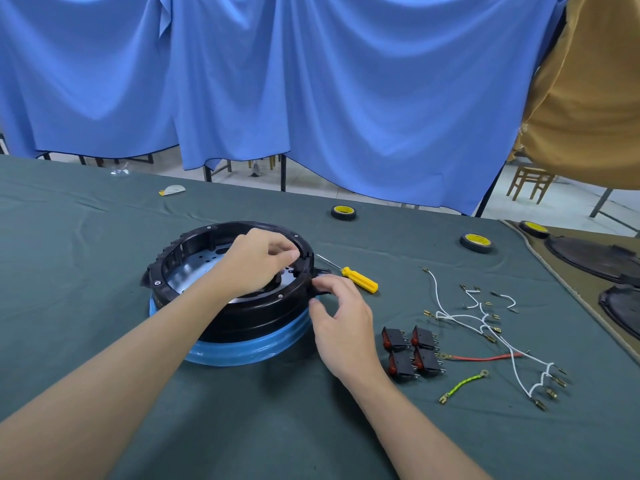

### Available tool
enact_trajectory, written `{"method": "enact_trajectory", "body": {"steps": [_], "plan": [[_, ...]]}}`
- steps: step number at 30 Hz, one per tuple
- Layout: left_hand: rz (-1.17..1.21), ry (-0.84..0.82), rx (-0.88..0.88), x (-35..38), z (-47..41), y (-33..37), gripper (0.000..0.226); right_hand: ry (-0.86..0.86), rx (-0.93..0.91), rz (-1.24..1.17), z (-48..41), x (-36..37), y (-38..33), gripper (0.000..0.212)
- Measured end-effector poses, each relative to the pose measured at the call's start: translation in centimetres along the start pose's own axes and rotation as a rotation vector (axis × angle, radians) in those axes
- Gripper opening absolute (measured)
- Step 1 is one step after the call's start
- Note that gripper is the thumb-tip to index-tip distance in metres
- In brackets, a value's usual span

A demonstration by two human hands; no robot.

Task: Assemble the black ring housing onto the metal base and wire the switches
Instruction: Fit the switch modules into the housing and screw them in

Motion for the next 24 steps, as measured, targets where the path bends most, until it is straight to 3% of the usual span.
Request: {"method": "enact_trajectory", "body": {"steps": [4, 14, 19, 22, 24], "plan": [[0.093, -0.117, -0.106, 1.0, -0.2, -0.8, 0.014, 0.003, -0.006, -0.001, 0.0, -0.1, -0.1, 0.027], [0.097, -0.129, -0.156, 1.4, -0.4, -1.3, 0.011, 0.014, -0.009, -0.013, 0.1, -0.1, -0.3, 0.028], [-0.291, -0.026, 0.087, 1.2, 0.1, 0.8, 0.021, 0.015, -0.019, 0.001, 0.2, -0.1, -0.3, 0.028], [-0.370, 0.063, 0.295, 0.9, 1.0, 2.7, 0.024, 0.020, -0.035, 0.011, 0.2, 0.0, -0.4, 0.028], [-0.424, 0.037, 0.338, 1.2, 1.5, 3.0, 0.027, 0.022, -0.038, 0.018, 0.2, 0.0, -0.4, 0.028]]}}
Point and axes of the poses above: each hand's wrist, its own z-axis away from the middle knuckle, its own x-axis out of the palm, y = z × x, the point moved 7 cm from there along -z, towards the middle knuckle, and after that the axes turned 7 degrees about z, right-handed, at the moved point
